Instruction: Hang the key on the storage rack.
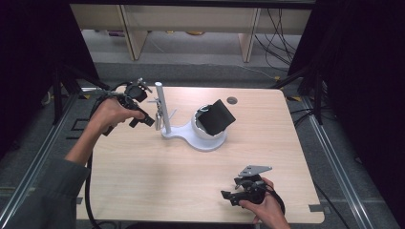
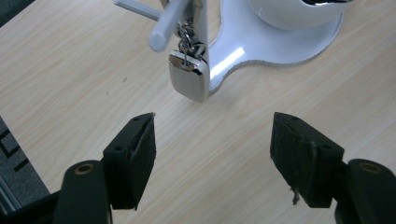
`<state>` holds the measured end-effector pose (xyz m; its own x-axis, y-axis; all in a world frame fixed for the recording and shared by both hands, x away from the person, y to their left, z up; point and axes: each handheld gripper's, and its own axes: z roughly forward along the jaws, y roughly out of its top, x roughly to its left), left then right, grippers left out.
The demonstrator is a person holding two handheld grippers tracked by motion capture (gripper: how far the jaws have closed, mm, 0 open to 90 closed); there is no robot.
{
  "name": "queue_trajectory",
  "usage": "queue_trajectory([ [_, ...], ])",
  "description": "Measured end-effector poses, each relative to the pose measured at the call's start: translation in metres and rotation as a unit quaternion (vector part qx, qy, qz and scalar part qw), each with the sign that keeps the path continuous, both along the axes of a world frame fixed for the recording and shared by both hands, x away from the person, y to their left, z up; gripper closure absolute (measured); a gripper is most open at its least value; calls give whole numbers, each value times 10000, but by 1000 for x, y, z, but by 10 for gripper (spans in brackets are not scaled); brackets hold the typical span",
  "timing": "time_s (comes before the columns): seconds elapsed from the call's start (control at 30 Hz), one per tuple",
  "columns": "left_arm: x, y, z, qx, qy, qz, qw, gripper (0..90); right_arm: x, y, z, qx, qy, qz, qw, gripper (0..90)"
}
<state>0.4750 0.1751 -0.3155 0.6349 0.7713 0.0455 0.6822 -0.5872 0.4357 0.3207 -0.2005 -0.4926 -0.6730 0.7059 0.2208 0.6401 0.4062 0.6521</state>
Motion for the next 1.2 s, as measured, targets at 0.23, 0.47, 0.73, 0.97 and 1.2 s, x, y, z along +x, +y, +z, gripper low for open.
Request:
queue_trajectory([
  [0.23,-13,8,-3,-277,-41,-47,9996,276,0,0,0,-1,7,-21,10000,258],
  [0.47,-27,6,-14,-390,-59,-204,9990,262,1,-2,0,11,12,-23,10000,258],
  [0.73,-51,1,-27,-365,-105,-436,9983,239,0,1,-2,212,-144,-114,9996,258],
  [0.97,-68,-1,-40,-570,-170,-579,9965,233,1,0,-1,8,-40,10,10000,258],
  [1.2,-85,-3,-58,-739,-173,-773,9941,227,1,0,0,35,34,-89,9999,258],
])
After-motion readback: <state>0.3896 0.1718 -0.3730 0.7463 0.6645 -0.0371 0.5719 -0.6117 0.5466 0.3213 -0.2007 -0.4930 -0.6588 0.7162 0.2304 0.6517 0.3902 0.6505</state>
